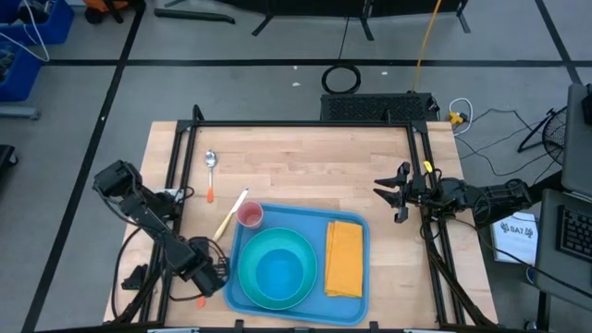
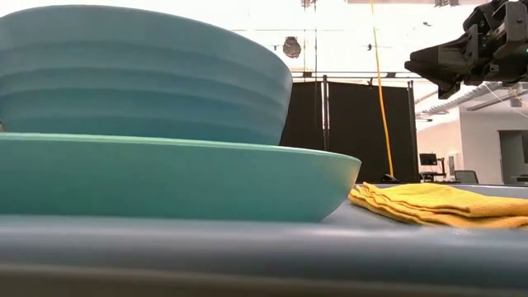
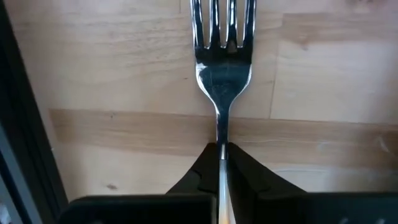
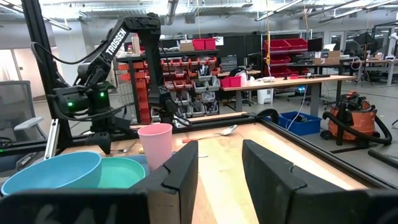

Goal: Set up tray
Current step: Put the orange fork on the yellow napkin

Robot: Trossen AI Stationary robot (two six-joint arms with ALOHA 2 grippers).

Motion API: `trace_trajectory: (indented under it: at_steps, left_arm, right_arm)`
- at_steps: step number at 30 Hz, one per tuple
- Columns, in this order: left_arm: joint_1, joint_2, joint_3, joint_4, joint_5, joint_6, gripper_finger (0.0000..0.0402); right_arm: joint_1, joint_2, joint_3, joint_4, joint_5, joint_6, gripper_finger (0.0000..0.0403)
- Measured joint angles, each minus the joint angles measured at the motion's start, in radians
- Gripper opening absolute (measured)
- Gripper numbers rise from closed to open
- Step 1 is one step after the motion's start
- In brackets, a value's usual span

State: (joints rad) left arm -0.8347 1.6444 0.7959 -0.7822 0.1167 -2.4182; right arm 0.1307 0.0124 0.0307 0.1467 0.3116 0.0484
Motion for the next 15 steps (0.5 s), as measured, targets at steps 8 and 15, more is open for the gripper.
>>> trace_trajectory:
  at_steps: [8, 15]
  left_arm:
    - [-0.035, -0.026, 0.084, -0.222, -0.249, 0.04, 0.001]
    - [-0.039, -0.068, 0.293, -0.444, -0.438, 0.113, 0.001]
  right_arm:
    - [0.0, 0.0, 0.0, 0.0, 0.0, 0.0, 0.0116]
    - [0.0, 0.0, 0.0, 0.003, 0.0, 0.0, 0.0116]
